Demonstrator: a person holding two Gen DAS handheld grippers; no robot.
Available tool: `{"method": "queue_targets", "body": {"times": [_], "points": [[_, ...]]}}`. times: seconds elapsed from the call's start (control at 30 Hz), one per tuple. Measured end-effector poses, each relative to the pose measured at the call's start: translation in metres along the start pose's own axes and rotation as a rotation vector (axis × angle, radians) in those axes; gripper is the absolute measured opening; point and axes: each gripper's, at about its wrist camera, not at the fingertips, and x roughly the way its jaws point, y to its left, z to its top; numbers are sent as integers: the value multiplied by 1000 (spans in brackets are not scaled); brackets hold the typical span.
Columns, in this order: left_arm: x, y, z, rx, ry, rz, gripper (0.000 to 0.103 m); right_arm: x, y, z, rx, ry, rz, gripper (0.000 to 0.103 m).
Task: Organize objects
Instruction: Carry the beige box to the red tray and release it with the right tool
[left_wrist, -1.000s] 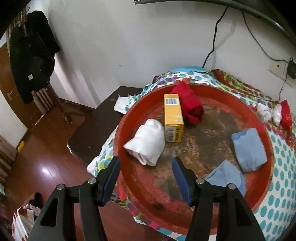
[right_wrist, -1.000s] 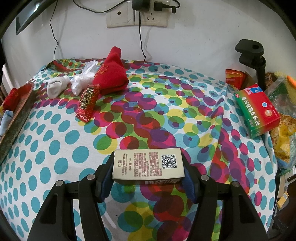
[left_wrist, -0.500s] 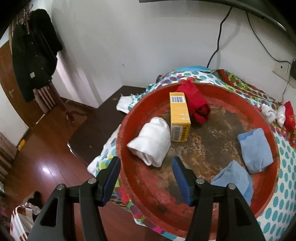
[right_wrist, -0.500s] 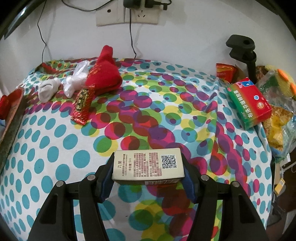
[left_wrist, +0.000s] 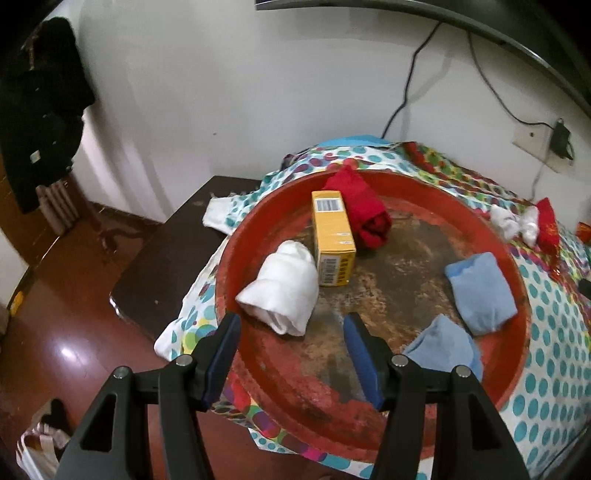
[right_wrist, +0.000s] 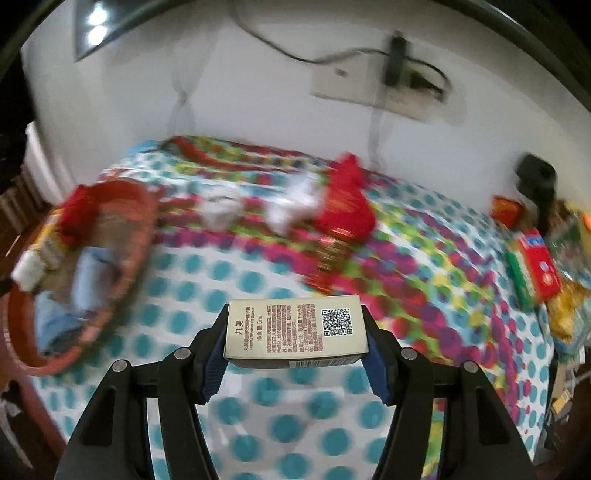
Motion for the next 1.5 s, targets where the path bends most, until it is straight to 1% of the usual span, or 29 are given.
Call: {"method": "queue_targets", "body": {"times": [0.1,0.13,0.27,0.3,0.4,0.5,0.53,0.57,0.63,0.77,1.0,1.27,1.33,1.4,1.5], "points": [[-7,-3,0,81,-34,9,59,-6,29,6,-53,-5,46,60],[-9,-4,0,106,-45,1,59,-8,38,8,-69,-6,59,60],[-12,-3,-2,170,-49,-10,59,-18,77,10,-127,-19,111,60],[-11,-2,-3,180,-47,-11,59,-21,91,11,-144,-17,120,60],[-8,0,-5,202,-35,-7,59,-22,106,9,-185,-11,143,60],[-7,3,-7,213,-24,-12,59,-22,140,10,-213,1,165,60],[-7,4,-8,218,-25,-16,59,-22,143,9,-221,9,174,60],[-7,6,-9,222,-23,-17,59,-20,161,14,-229,16,178,60],[-5,7,-10,231,-19,-22,59,-11,184,16,-247,37,189,60],[-2,11,-11,227,-5,-30,59,-7,210,16,-297,48,197,60],[0,11,-10,224,2,-49,59,-4,239,27,-332,48,210,60],[-1,9,-11,228,2,-59,59,-7,256,40,-345,31,221,61],[0,8,-11,232,1,-59,59,-8,257,41,-345,25,216,68],[1,7,-11,234,6,-63,59,-9,257,39,-346,18,210,72],[1,5,-12,239,9,-67,59,-9,253,36,-352,21,199,73]]}}
